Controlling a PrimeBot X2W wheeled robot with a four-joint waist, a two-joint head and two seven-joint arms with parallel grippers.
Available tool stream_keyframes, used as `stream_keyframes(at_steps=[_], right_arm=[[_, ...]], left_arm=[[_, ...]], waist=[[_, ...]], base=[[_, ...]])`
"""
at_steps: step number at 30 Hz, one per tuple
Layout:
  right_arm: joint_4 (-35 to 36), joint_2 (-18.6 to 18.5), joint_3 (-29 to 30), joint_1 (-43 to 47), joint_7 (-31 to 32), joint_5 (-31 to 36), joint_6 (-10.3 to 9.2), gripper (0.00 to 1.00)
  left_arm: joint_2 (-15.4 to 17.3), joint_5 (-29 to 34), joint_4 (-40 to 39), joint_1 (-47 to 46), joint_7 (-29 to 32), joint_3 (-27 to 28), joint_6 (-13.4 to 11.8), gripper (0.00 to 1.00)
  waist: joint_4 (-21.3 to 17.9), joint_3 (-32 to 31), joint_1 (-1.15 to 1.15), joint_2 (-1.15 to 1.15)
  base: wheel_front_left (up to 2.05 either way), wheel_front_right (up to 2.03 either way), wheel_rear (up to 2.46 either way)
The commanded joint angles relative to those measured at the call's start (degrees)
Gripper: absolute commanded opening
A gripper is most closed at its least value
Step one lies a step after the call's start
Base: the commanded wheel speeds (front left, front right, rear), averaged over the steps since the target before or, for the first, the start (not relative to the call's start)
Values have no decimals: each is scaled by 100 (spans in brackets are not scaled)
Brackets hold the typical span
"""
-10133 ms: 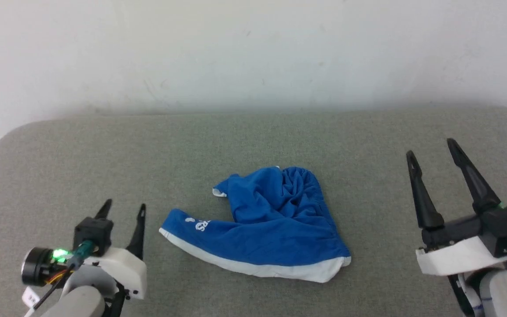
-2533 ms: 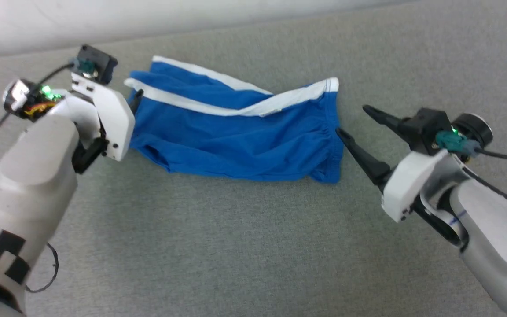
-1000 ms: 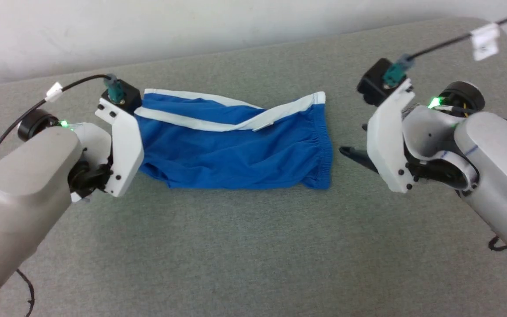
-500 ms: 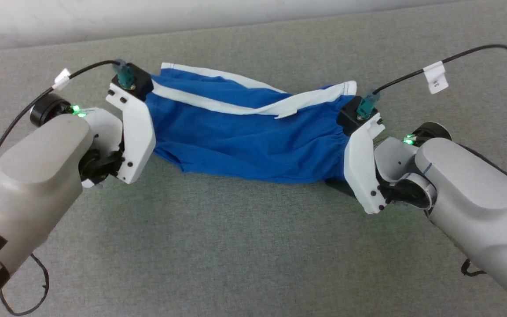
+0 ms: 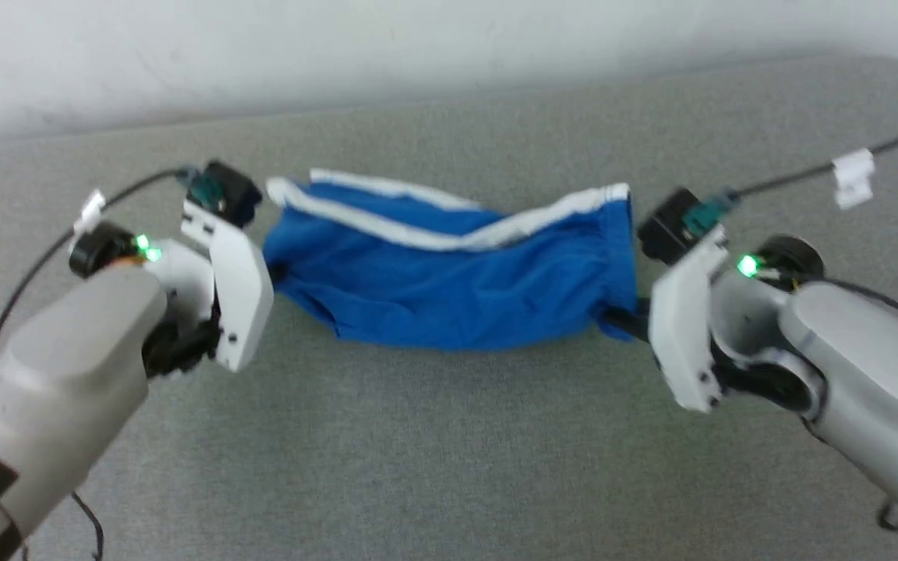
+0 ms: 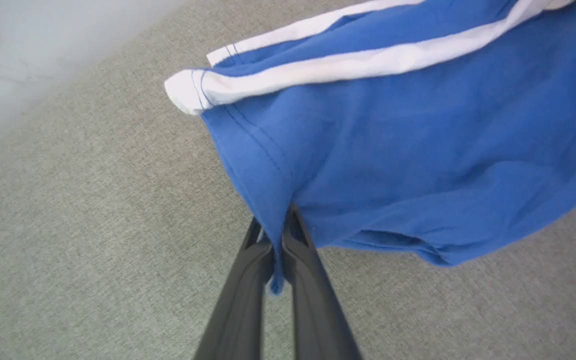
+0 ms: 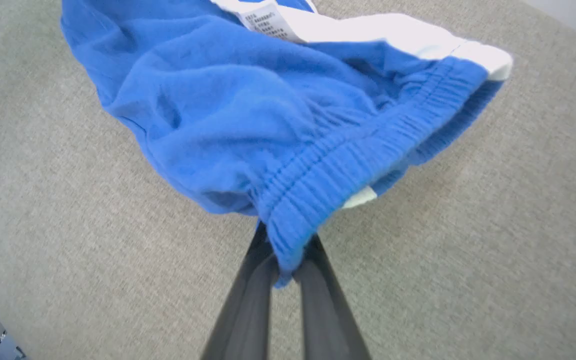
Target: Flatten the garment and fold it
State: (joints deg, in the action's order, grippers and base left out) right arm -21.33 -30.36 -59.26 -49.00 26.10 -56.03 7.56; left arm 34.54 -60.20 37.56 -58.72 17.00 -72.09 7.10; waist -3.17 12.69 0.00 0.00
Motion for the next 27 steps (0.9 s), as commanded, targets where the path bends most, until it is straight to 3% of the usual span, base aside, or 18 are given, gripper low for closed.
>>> stream_keyframes(at_steps=[1, 5, 10, 17, 23, 24, 25, 26, 27], right_arm=[[171, -187, -55, 212, -87, -66, -8, 0], [656, -721, -253, 683, -242, -91, -8, 0], [809, -1112, -481, 1320, -348, -31, -8, 0], [742, -1291, -605, 2136, -525, -120, -8, 0], [530, -1315, -546, 2516, -594, -80, -8, 0], [514, -1268, -487, 2551, -633, -98, -8, 36], [514, -1227, -419, 2570, -667, -118, -8, 100], [538, -1206, -339, 2565, -716, -106, -8, 100], [577, -1207, -256, 2553, -760, -78, -8, 100]], left_arm=[[96, 5, -104, 225, -125, 12, 6, 0], [336, -129, -551, 865, -449, 28, -189, 0], [606, -247, -1325, 1878, -827, -2, -649, 0], [706, -410, -2211, 2972, -1228, -34, -1239, 0], [674, -377, -2510, 3375, -1129, -69, -1432, 0], [665, -325, -2497, 3415, -1121, -75, -1461, 0], [642, -287, -2476, 3443, -1175, -69, -1507, 0], [615, -265, -2459, 3465, -1286, -36, -1563, 100], [597, -240, -2448, 3481, -1400, 1, -1618, 100]], waist=[[96, -401, 0, 0], [187, -721, 0, 0], [292, -953, 0, 0], [430, -1108, 0, 0], [456, -1129, 0, 0], [445, -1143, 0, 0], [433, -1175, 0, 0], [423, -1219, 0, 0], [414, -1272, 0, 0]], base=[[0, 0, 0], [0, 0, 0], [0, 0, 0], [0, 0, 0], [0, 0, 0], [0, 0, 0], [0, 0, 0], [0, 0, 0], [0, 0, 0]])
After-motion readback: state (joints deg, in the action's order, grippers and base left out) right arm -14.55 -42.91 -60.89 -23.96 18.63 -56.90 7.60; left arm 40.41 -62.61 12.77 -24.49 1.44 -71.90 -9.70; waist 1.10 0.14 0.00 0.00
